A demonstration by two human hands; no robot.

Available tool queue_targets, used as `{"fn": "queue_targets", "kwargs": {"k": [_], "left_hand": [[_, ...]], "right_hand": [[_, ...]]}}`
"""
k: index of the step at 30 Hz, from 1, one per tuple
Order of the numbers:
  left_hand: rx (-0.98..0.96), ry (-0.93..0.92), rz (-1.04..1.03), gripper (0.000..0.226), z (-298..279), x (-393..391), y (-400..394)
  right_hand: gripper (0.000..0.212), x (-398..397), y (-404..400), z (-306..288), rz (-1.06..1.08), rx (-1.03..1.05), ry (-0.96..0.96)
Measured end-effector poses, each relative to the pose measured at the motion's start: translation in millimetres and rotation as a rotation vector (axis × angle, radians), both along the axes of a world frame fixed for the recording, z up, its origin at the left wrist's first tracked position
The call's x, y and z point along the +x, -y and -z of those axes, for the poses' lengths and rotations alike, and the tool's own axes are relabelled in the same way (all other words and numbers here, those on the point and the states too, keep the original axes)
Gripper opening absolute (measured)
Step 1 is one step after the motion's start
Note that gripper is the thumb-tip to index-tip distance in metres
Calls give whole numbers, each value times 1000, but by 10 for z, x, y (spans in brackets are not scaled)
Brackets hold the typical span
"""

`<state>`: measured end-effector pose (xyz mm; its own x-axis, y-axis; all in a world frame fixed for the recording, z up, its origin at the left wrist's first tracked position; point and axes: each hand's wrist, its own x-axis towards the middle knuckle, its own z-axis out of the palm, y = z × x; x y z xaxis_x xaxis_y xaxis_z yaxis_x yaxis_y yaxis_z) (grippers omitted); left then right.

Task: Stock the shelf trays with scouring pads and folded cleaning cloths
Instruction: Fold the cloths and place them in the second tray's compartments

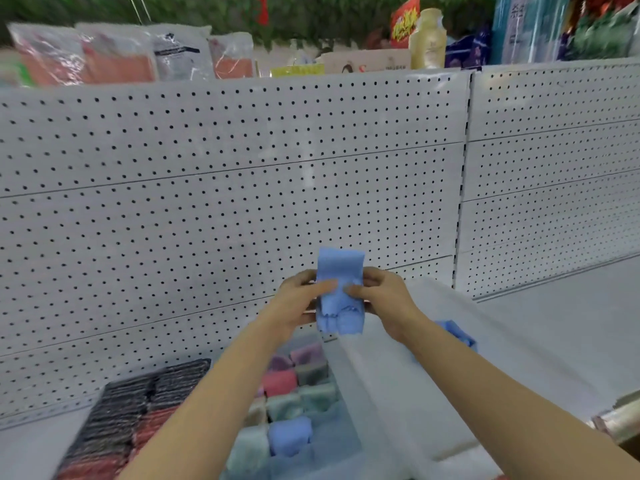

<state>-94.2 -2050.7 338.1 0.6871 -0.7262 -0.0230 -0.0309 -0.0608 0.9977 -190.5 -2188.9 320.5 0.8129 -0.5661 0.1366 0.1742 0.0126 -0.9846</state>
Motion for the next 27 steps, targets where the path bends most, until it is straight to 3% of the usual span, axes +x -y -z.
{"fn": "queue_targets", "kwargs": {"k": [7,11,15,19,23,27], "left_hand": [[-100,200,-104,32,-142,-98,-437],[-168,310,-198,41,-73,-142,-539],[-138,359,-186,39,4,-186,-628],[-46,281,-64,20,44,-175,-718],[187,583,-89,26,246,-98,-732],[284,693,-134,21,463,-131,-717]], "right_hand": [[33,-73,-310,-146,-95,-11,83],[25,-131,-367,-210,-213,202,78],[24,-142,-406,-142,-278,-151,-78],[18,-122,-489,-51,-175,-231,-41],[20,-130,-500,41,-159,-383,-78],[24,-147,-525,161,-250,-728,-240]]}}
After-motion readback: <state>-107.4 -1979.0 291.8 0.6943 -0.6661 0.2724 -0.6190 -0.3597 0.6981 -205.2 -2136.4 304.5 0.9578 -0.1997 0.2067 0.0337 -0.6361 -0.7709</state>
